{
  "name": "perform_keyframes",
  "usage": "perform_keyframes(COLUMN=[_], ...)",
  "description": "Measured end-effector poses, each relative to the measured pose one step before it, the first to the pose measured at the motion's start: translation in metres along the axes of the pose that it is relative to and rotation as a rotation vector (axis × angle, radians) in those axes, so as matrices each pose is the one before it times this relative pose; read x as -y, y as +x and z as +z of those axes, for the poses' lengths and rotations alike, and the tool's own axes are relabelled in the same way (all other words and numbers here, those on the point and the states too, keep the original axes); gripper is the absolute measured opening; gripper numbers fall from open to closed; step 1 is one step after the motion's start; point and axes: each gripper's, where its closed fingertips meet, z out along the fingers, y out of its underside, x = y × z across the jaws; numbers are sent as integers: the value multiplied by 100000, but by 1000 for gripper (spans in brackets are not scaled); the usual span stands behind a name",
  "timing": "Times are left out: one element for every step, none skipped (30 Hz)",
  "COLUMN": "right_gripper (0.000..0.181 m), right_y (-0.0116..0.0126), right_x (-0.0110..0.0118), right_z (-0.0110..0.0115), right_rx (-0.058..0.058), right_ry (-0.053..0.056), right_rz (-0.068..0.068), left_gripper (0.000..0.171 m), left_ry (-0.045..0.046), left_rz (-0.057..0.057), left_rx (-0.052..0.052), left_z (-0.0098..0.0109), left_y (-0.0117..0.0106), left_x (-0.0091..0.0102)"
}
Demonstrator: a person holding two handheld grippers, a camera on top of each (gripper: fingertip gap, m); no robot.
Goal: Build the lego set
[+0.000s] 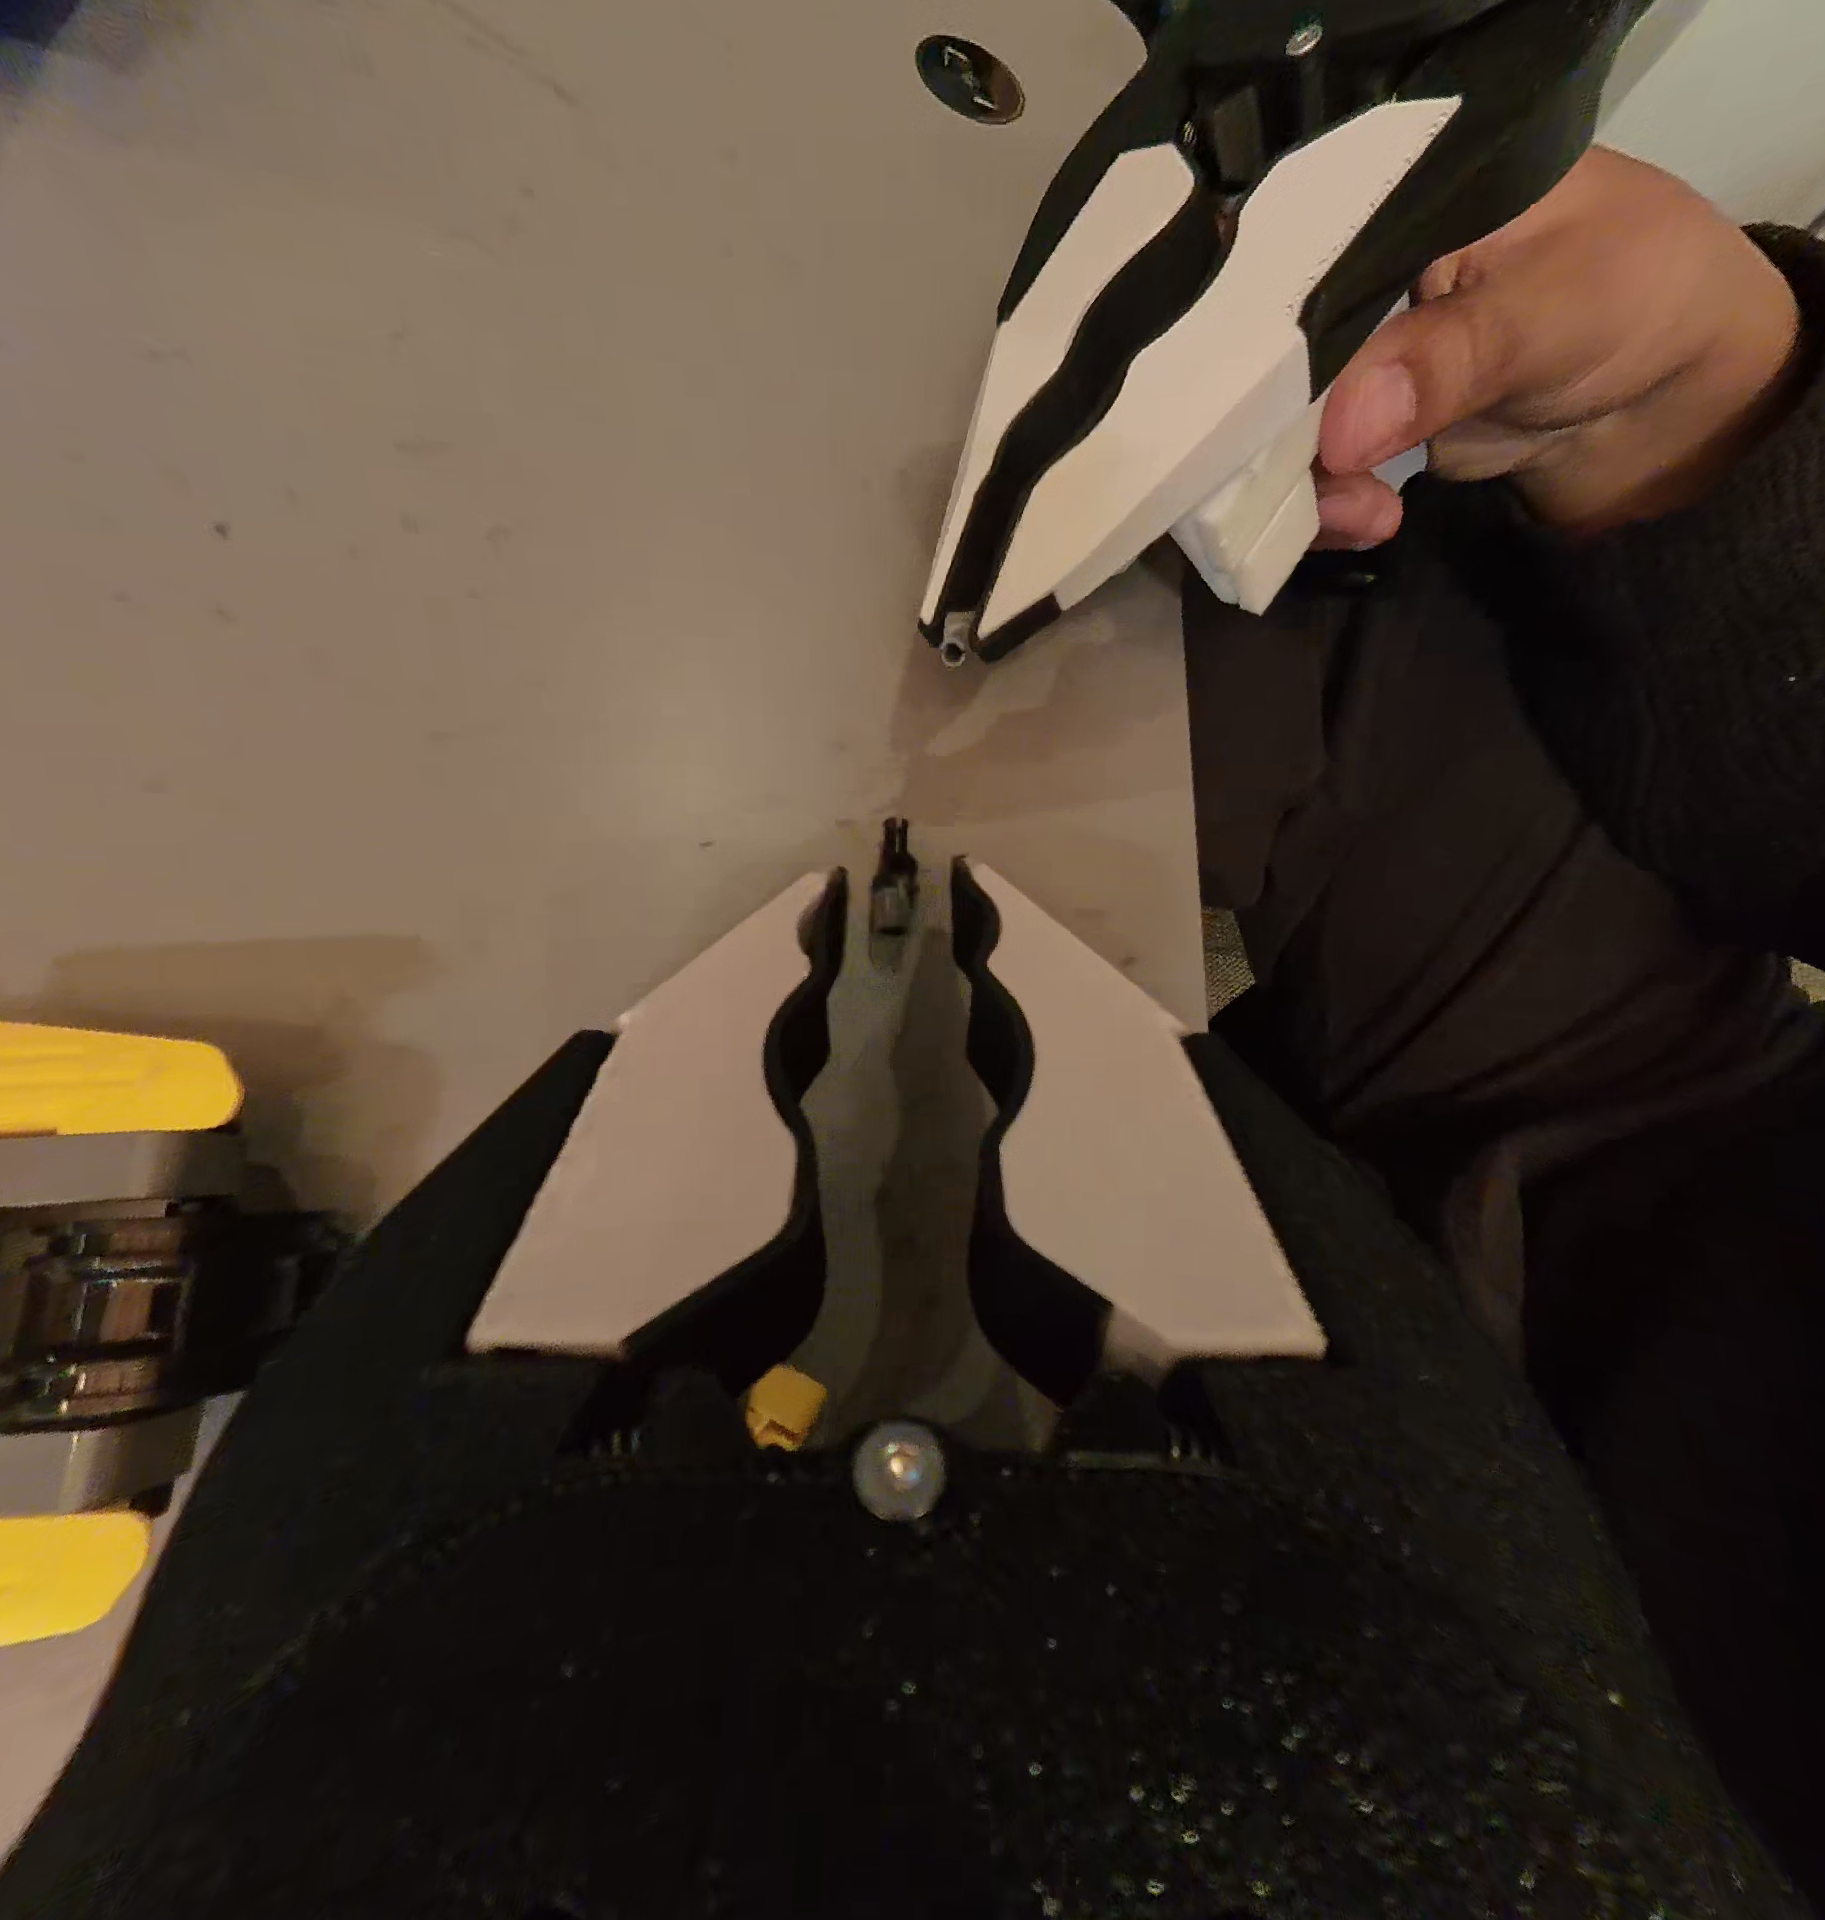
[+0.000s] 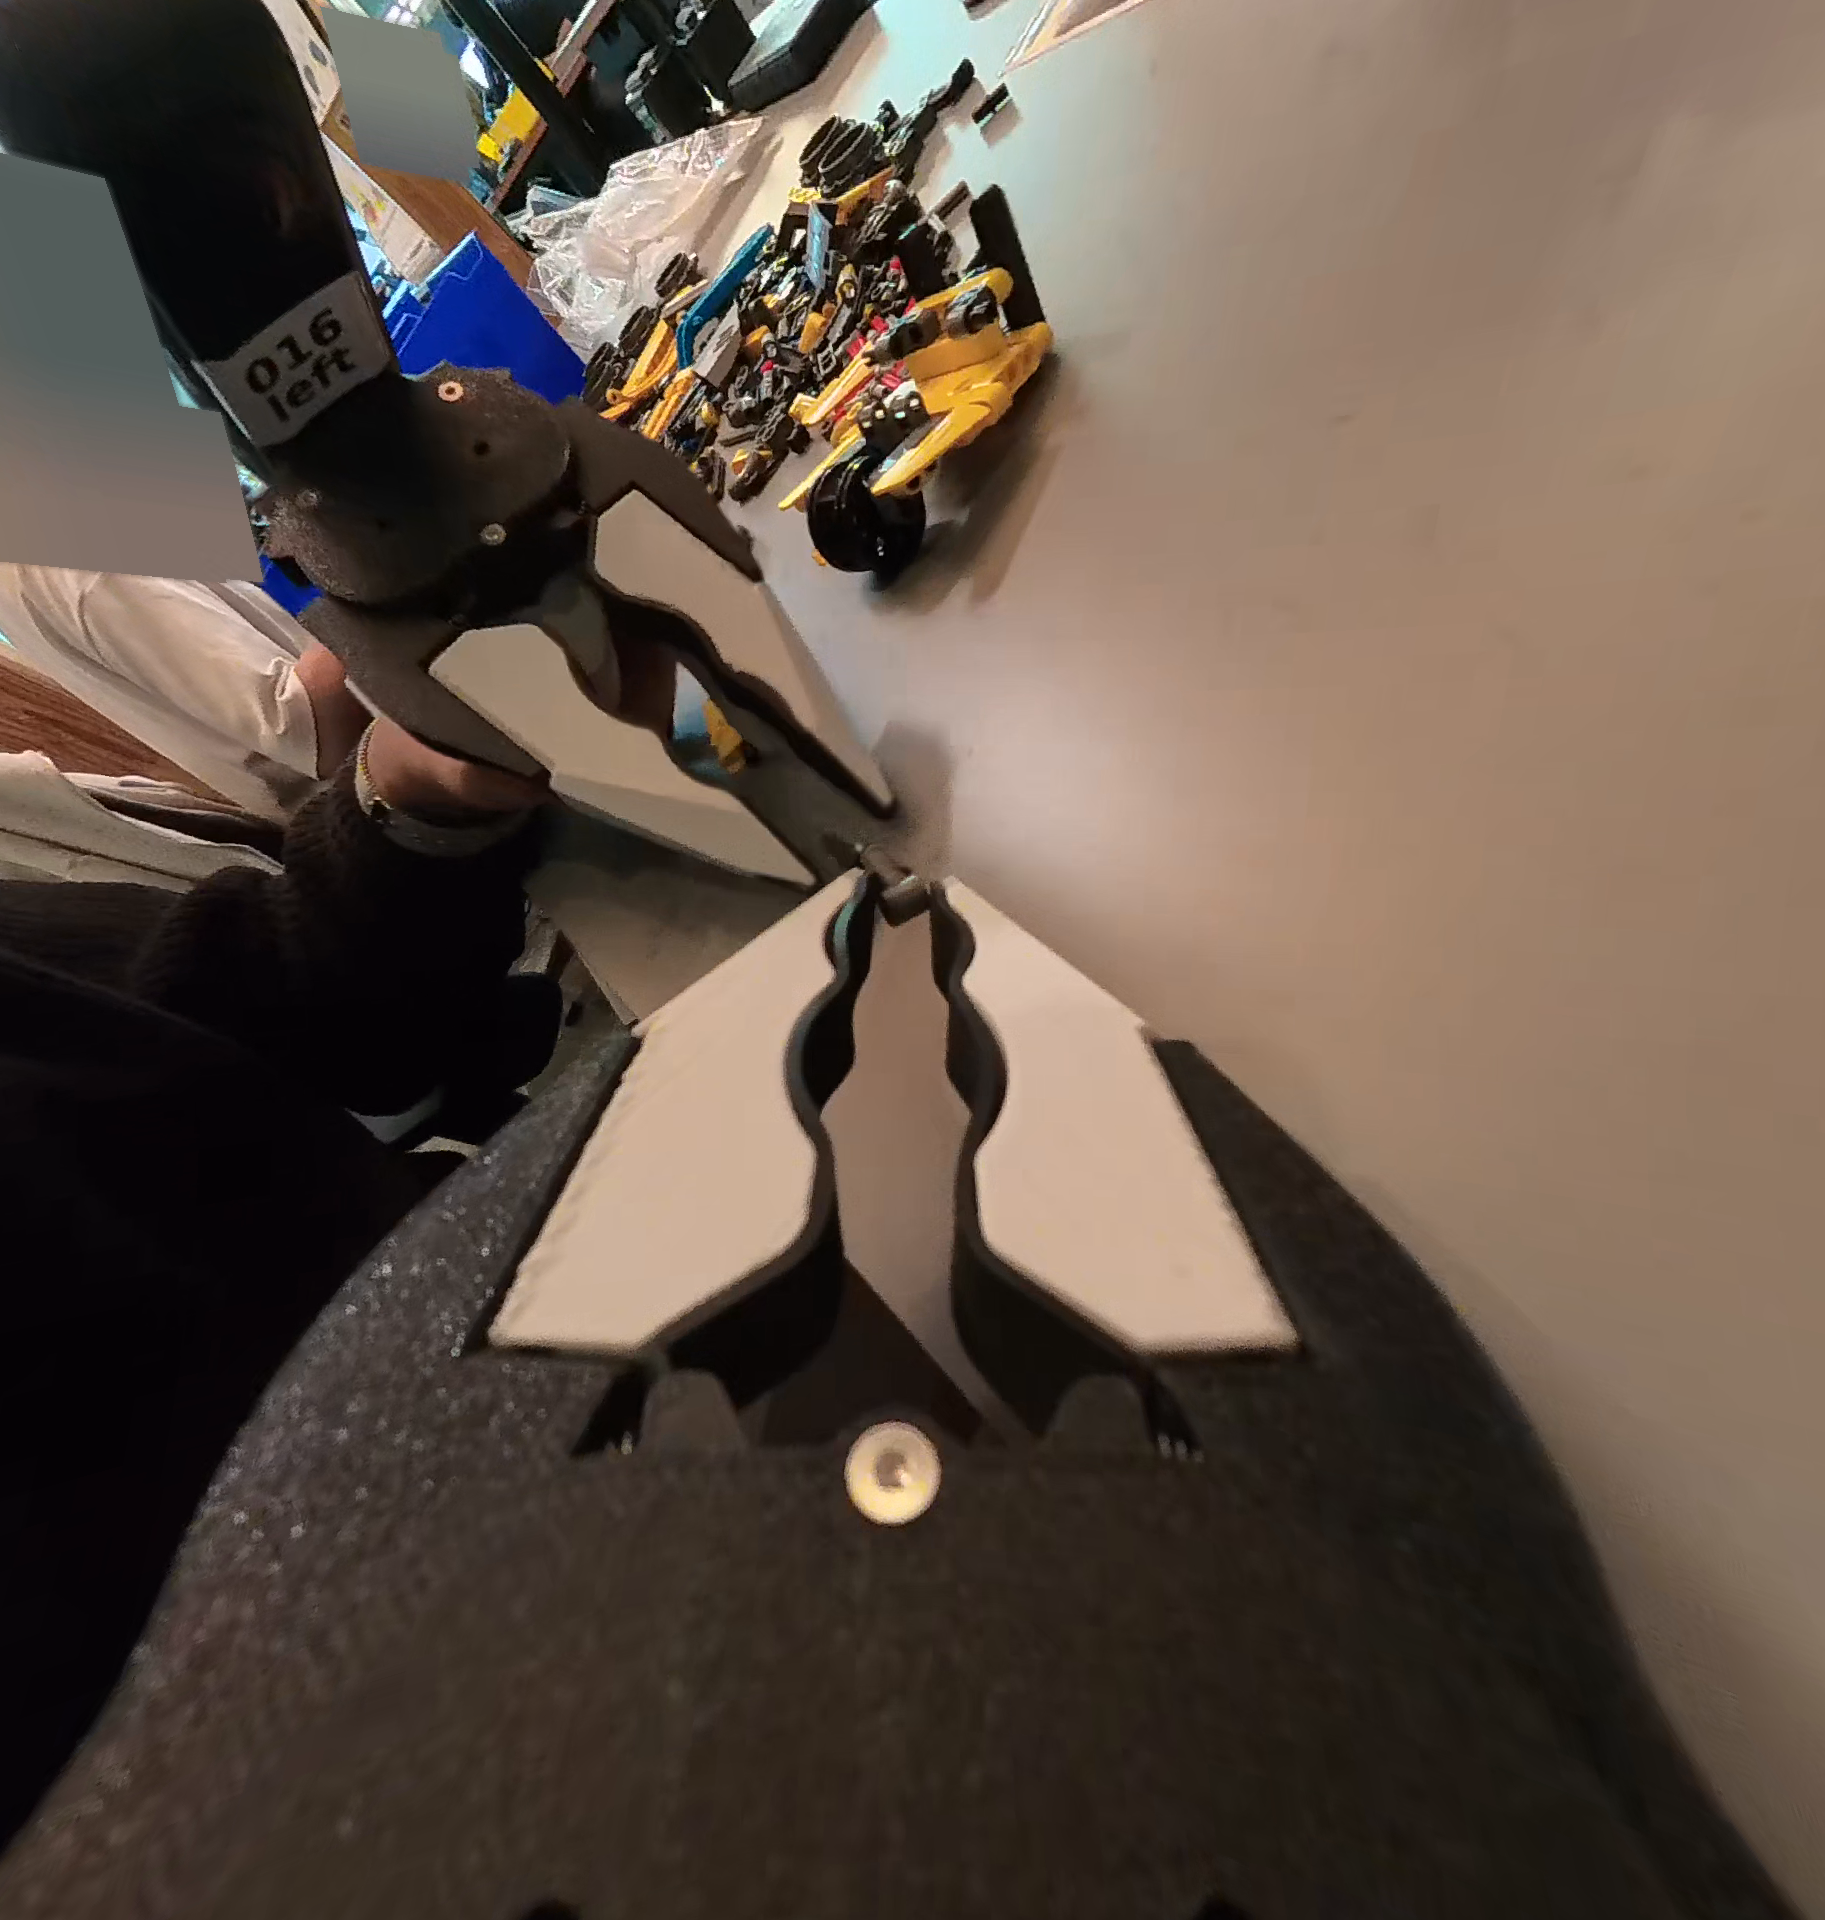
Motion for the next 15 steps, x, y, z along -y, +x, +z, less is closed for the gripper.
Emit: perform_keyframes(right_gripper=[10,10,10,10,10,10,10,10,10,10,10,10,10,10,10], right_y=[-209,-213,-215,-369,-511,-549,-554,-504,-435,-348,-129,-134,-154,-148,-92], right_x=[6,21,57,94,121,111,59,-55,-167,-131,-24,45,25,21,-30], right_z=[114,122,116,106,88,77,72,66,85,100,42,-22,-48,-66,-41], right_rx=[795,1152,1447,2758,3940,4366,4459,4255,3791,3096,1543,1445,1472,1195,628], right_ry=[61,158,422,662,912,771,447,-186,-902,-593,121,358,194,157,-181], right_rz=[-119,420,996,1451,2242,2968,3294,3336,2998,2043,1408,1164,1081,714,401], left_gripper=[25,31,37,41,40,37,31,26,21,17,13,10,7,3,2], left_ry=[188,866,1771,2726,3401,3932,3838,3123,2280,1386,975,803,760,765,462], left_rz=[584,459,654,1568,2444,3144,3574,3446,3261,3006,2772,2490,2319,2145,1977], left_rx=[789,666,442,-280,-576,-627,-936,-438,285,623,-3,222,-109,-533,477], left_z=[19,-27,-93,-171,-263,-288,-288,-219,-156,-97,-69,-44,-15,4,5], left_y=[-61,-53,-14,163,313,410,491,409,268,182,247,202,230,284,113], left_x=[66,158,306,482,626,718,698,585,442,294,226,179,156,162,106])
